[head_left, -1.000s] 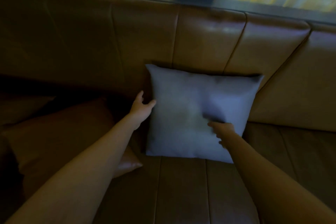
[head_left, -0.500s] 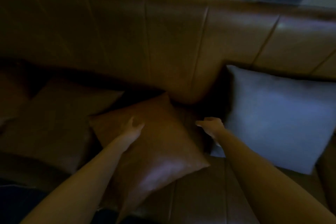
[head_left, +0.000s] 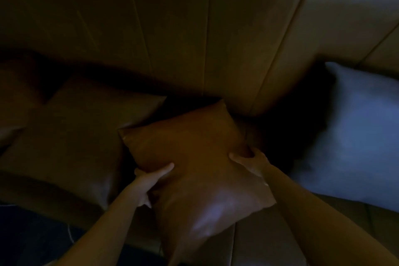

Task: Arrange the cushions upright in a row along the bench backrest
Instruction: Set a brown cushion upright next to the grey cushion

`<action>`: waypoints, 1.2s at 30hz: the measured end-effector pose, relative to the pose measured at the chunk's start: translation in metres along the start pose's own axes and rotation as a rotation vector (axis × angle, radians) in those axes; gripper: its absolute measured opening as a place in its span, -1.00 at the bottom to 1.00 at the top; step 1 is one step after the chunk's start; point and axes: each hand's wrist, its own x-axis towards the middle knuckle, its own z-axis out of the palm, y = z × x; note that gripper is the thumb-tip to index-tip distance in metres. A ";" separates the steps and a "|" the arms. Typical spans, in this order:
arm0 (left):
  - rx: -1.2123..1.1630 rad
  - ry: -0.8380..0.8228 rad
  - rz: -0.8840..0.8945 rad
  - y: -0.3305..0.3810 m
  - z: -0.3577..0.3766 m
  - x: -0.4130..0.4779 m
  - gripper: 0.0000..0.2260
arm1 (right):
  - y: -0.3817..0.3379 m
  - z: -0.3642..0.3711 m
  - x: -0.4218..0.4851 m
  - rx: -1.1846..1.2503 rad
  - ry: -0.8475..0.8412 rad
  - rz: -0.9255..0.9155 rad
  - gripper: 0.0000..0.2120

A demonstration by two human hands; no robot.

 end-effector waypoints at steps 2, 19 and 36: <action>-0.002 -0.029 0.012 -0.001 -0.004 0.004 0.38 | 0.004 -0.002 0.011 -0.022 -0.008 0.021 0.03; 0.002 -0.176 0.537 0.084 0.038 -0.032 0.22 | 0.015 -0.069 -0.017 0.284 -0.082 0.064 0.28; 0.044 -0.153 0.457 0.146 0.088 -0.028 -0.25 | 0.000 -0.076 0.007 0.473 0.068 -0.064 -0.11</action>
